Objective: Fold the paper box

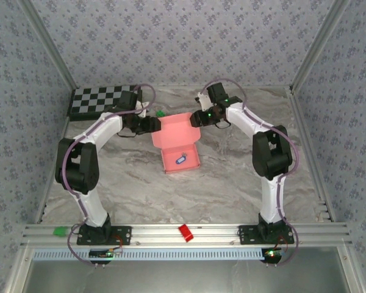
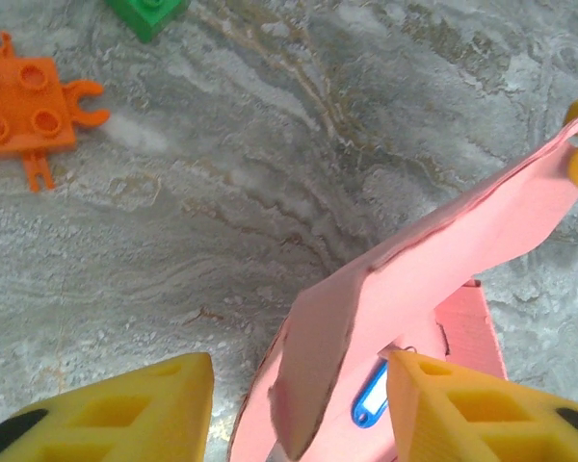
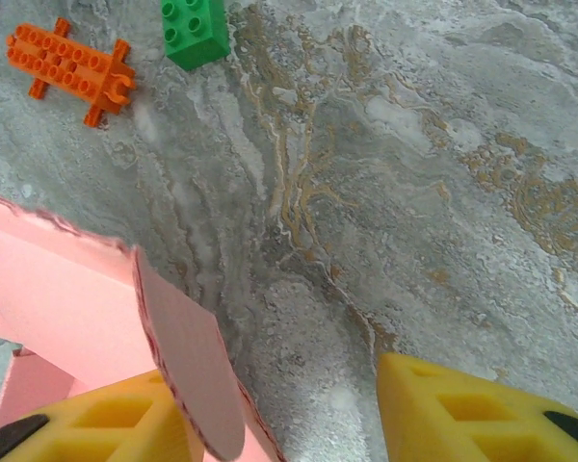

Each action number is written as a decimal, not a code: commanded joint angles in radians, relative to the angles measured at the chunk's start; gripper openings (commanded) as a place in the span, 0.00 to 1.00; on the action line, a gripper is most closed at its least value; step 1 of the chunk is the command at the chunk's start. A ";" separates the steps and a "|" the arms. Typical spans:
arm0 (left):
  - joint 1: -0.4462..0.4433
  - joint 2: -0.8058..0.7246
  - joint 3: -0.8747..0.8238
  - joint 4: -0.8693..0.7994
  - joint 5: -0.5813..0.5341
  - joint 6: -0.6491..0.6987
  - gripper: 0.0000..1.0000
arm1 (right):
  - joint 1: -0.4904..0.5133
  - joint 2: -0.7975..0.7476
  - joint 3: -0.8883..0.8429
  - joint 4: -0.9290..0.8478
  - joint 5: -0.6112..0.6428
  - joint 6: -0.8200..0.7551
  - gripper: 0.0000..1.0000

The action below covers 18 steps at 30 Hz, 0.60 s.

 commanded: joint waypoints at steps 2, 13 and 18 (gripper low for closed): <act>0.006 0.032 0.037 -0.038 0.042 0.016 0.47 | -0.001 0.020 0.041 -0.036 -0.042 -0.017 0.48; 0.006 0.040 0.045 -0.064 0.034 0.017 0.42 | 0.008 0.030 0.057 -0.085 -0.037 -0.035 0.40; 0.006 0.040 0.052 -0.079 0.019 0.022 0.39 | 0.012 0.026 0.056 -0.090 -0.016 -0.038 0.36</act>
